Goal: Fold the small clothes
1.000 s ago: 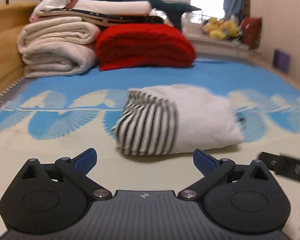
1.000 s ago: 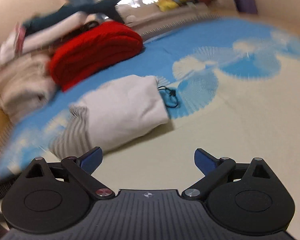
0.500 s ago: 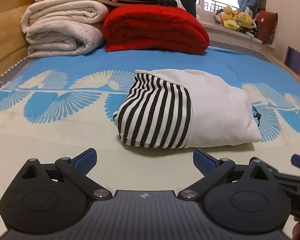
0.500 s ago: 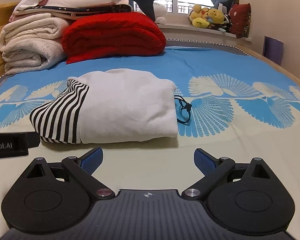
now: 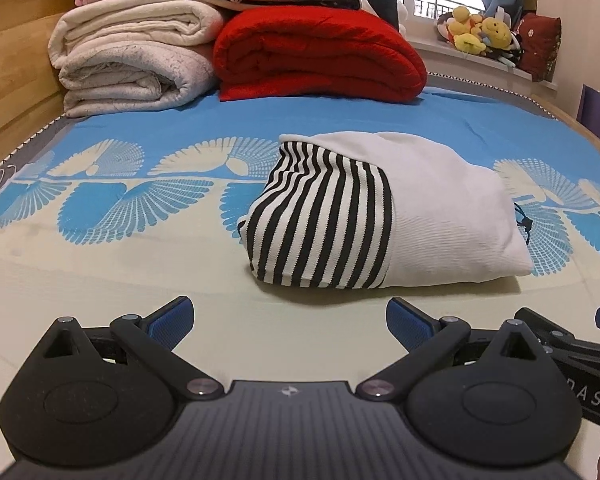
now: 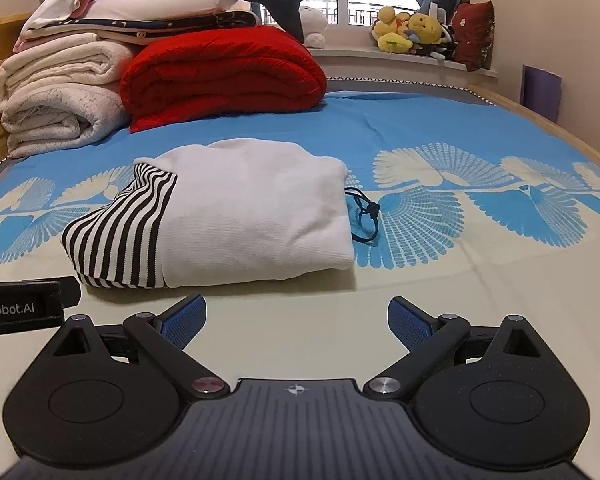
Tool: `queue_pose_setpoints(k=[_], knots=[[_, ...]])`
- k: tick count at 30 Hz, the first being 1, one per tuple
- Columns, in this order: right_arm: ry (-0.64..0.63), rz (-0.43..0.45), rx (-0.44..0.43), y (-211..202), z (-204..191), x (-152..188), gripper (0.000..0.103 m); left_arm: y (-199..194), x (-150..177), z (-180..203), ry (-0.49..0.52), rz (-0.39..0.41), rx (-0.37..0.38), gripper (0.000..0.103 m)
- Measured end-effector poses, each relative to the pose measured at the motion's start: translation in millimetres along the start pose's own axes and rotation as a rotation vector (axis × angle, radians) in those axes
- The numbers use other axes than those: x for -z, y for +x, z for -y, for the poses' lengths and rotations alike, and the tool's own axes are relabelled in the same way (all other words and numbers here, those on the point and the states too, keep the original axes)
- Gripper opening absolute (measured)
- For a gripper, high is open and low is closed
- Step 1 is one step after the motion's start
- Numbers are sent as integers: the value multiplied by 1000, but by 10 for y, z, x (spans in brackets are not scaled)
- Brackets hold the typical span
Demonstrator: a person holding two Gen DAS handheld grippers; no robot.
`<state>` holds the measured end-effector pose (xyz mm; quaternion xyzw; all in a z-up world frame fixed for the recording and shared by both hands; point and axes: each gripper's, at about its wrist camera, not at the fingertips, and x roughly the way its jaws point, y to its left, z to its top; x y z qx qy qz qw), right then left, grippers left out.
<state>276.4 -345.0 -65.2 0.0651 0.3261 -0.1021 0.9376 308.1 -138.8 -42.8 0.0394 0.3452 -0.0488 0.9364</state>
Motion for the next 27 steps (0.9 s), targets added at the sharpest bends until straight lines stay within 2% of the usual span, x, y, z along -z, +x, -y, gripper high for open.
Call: queue_pose_setpoints(k=[27], knots=[[14,-34,-17,57,-19,30,97,28,18,39,4,-9,-10,102]])
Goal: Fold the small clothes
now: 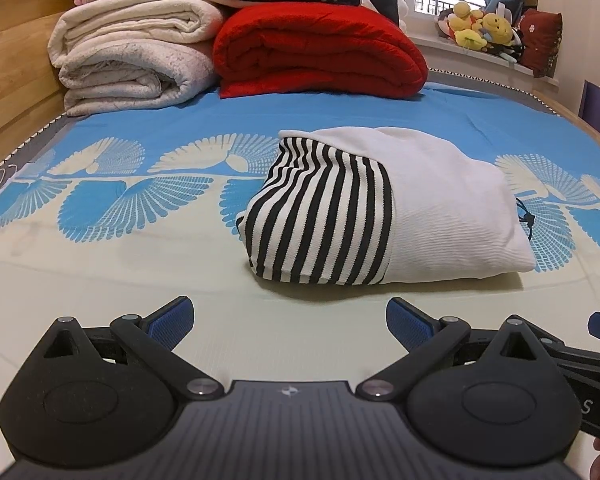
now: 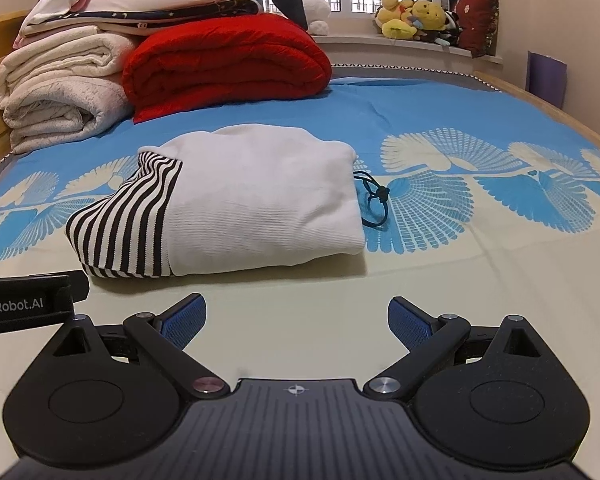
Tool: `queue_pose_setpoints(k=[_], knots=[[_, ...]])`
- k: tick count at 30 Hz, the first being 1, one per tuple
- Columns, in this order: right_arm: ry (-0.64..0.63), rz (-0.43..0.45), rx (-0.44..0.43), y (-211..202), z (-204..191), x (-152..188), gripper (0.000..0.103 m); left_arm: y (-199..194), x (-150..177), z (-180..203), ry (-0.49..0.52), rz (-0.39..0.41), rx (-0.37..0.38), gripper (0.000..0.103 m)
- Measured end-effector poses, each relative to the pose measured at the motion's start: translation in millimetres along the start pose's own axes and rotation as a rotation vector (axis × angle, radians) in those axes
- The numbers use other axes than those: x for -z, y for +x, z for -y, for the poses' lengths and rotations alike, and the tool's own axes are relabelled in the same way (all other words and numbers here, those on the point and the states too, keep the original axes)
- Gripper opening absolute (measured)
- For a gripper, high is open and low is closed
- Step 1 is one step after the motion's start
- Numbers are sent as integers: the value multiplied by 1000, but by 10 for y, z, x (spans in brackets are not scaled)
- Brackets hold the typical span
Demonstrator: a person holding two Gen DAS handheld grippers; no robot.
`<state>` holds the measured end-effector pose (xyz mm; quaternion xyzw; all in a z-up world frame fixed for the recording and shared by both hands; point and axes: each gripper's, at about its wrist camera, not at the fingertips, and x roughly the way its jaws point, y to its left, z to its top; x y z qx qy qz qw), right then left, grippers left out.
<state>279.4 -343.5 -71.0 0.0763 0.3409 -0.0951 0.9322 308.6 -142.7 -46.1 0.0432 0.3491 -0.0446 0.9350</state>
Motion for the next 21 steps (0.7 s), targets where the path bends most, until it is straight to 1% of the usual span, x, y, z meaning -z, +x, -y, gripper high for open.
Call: queue_pose_setpoints(k=[8,14,21], knots=[[-1,-2,-3,4,-4,7,97,1,8,9,7,0,-6,102],[-4,-4,-10,1,-3,10,97,2,12,2,-4,-4,7,102],[-3,-12,-16,-1,-17,17,97,-22,26,65,53,22,-31,102]])
